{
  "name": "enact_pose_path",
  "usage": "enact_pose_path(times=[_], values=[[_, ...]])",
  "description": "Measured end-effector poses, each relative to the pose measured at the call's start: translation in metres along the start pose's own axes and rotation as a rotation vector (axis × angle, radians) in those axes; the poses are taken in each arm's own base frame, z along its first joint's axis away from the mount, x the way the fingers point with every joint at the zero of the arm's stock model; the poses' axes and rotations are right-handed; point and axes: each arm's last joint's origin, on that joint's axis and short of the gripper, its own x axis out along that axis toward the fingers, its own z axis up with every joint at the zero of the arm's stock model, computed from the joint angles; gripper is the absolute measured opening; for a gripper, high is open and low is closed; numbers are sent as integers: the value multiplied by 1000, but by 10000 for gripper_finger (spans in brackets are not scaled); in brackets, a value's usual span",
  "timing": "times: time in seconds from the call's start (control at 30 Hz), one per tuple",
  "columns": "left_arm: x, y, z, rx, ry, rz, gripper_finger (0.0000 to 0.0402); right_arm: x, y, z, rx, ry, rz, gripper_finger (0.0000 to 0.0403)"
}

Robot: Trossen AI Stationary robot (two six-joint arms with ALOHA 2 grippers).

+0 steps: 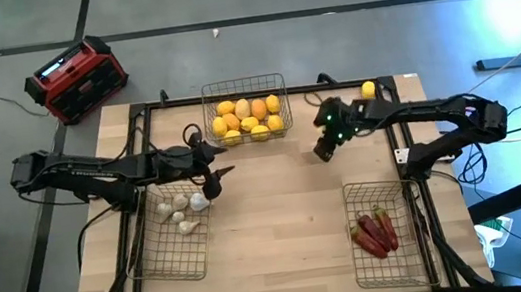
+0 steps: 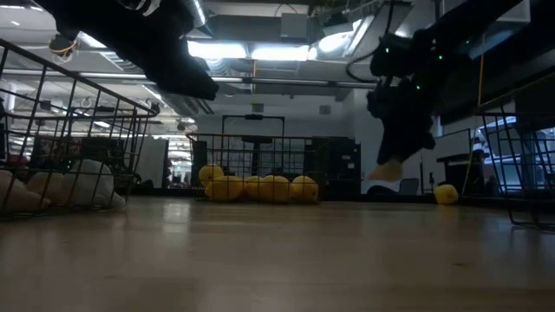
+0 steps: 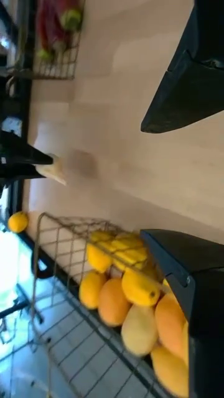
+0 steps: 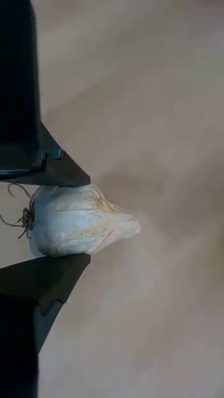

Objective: Sort produce into baskets
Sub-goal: Put the garlic into the bottom left wire basket

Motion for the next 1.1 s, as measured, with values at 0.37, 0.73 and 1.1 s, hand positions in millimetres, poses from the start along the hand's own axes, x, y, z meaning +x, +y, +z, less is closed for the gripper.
enact_pose_path(times=[0.37, 0.73, 1.1], values=[[-4, -15, -2, -86, 22, -148, 263, 3, 67, -8, -175, -133, 226, 142], [-16, -44, 1, -131, -28, -288, 263, 2, 129, -21, -318, -331, 410, 143], [-24, -74, -2, -181, -41, -416, 263, 33, 179, -37, -388, -517, 594, 143]])
